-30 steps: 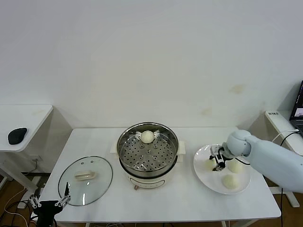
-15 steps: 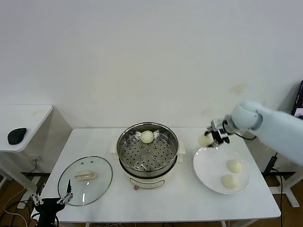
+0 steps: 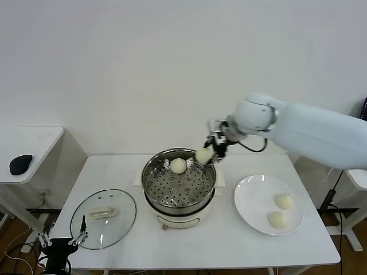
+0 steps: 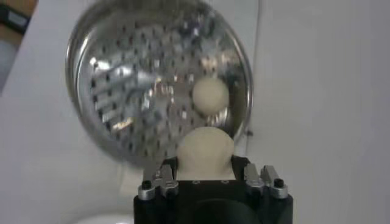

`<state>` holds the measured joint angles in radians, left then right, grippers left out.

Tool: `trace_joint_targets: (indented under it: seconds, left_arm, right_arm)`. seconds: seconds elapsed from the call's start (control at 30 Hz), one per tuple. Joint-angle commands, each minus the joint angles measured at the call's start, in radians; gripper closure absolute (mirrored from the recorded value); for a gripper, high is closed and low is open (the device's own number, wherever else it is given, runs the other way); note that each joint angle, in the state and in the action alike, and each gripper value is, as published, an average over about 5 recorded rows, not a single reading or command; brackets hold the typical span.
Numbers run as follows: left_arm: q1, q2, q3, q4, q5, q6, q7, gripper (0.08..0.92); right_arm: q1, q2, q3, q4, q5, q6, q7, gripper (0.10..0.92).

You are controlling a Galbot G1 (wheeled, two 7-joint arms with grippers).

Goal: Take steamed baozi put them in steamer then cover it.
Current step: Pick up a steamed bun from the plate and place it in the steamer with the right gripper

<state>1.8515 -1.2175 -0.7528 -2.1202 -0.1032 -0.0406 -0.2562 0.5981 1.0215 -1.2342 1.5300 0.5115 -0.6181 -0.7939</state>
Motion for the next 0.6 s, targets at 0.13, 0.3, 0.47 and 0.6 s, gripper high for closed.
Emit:
trace_joint_targets:
  seconds: [0.13,0.3,0.47,0.6]
  left_arm:
    - [0.001,-0.013,0.003,-0.002,0.008,-0.001,0.0,0.177]
    - [-0.005,-0.016,0.008,0.0,0.009,-0.001,0.0,0.177]
    - [-0.006,-0.014,0.008,0.003,0.009,-0.003,0.0,0.177]
    - [-0.006,-0.012,0.005,0.006,0.008,-0.004,-0.001,0.177]
  right_arm:
    - [-0.097,0.266,-0.043,-0.126,0.112,-0.109,0.134,0.46]
    - [-0.127,0.302,-0.041,-0.178,0.104,-0.109,0.149,0.457]
    - [-0.158,0.33,-0.037,-0.224,0.094,-0.109,0.152,0.457]
    - [-0.178,0.348,-0.033,-0.248,0.085,-0.109,0.155,0.457]
